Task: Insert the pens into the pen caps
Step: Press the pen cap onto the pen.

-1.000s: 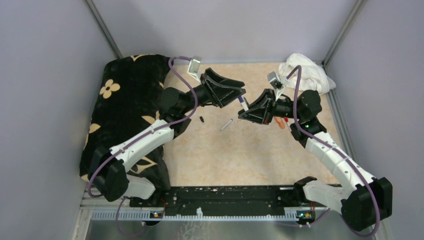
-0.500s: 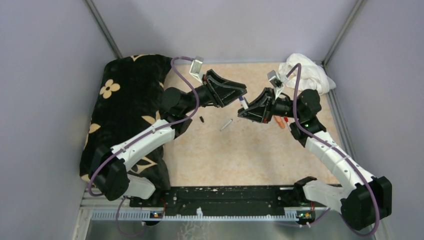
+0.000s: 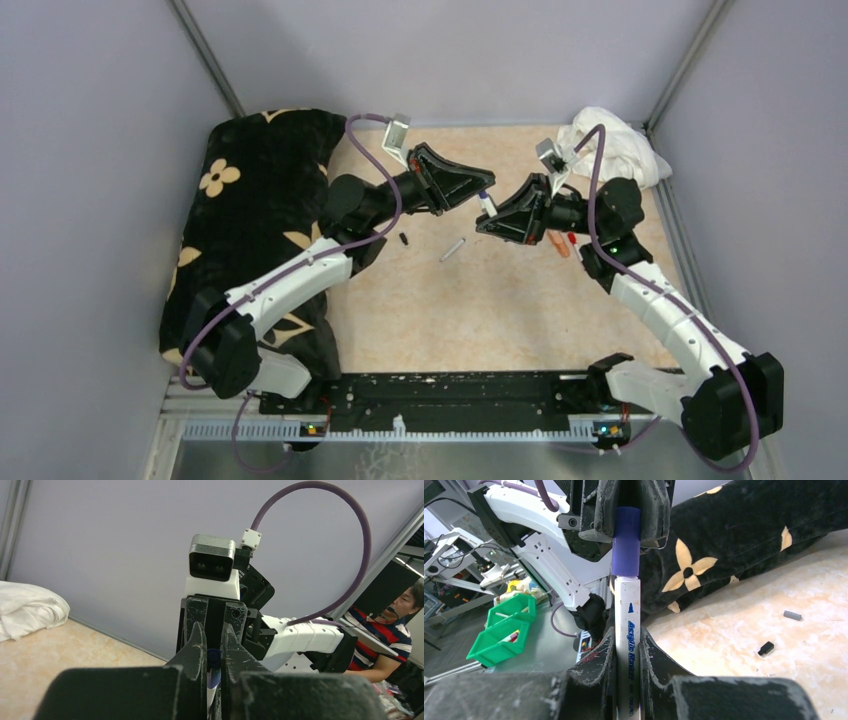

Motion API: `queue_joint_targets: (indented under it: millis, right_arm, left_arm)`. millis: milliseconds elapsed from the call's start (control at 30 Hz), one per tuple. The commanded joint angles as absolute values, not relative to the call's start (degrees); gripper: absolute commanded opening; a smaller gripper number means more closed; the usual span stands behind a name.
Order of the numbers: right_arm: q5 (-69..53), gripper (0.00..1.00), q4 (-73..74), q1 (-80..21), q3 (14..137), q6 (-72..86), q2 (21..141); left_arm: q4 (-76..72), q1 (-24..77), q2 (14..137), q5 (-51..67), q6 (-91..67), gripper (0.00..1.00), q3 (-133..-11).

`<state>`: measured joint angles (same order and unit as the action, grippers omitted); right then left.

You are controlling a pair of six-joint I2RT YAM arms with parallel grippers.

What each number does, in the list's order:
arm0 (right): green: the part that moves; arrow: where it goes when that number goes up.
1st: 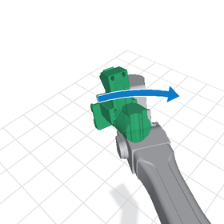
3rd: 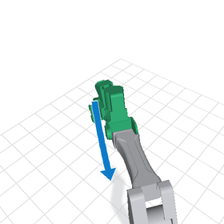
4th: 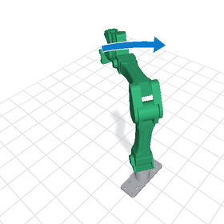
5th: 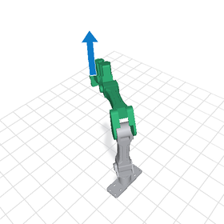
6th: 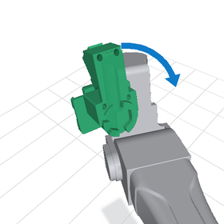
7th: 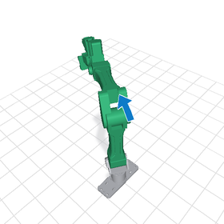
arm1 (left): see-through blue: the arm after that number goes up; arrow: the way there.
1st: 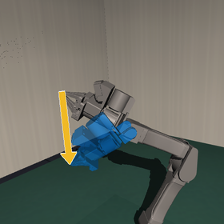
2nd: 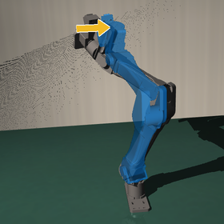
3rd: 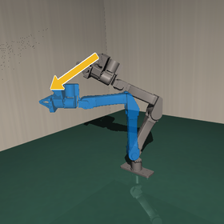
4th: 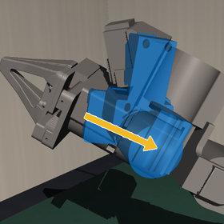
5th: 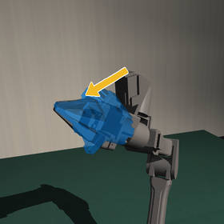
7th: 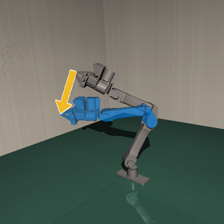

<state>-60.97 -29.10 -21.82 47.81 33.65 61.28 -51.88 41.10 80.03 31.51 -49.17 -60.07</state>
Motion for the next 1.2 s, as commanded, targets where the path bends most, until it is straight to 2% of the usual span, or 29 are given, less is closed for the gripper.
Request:
queue_joint_targets:
  millis: [0,233,433,767,867,1000,1167]
  right_arm:
    - [-60.0,0.0,-32.4,-21.3,51.1,34.7,61.2]
    - [-56.1,0.0,-33.7,-19.7,55.0,37.9,62.6]
    - [-47.2,0.0,-15.8,-19.8,63.1,23.5,64.3]
    - [-38.0,0.0,-6.3,-20.2,73.3,7.8,67.8]
    - [-41.9,0.0,-11.0,-19.0,74.0,13.2,68.7]
    - [-47.7,0.0,-26.8,-16.3,73.3,29.3,70.8]
    - [-50.5,0.0,-32.1,-16.1,75.2,34.9,72.5]
  left_arm:
    - [-53.4,42.0,80.6,33.8,-47.8,0.0,-60.0]
    - [-50.0,45.9,82.3,29.9,-47.2,0.0,-59.7]
    - [-37.5,51.6,82.2,20.2,-44.1,0.0,-62.6]
    - [-16.8,54.7,85.1,17.8,-40.1,0.0,-70.5]
    - [-17.8,54.9,85.8,21.2,-40.3,0.0,-69.5]
    - [-25.3,54.8,85.4,29.2,-41.8,0.0,-65.0]
    - [-28.4,54.3,84.5,35.3,-43.5,0.0,-61.6]
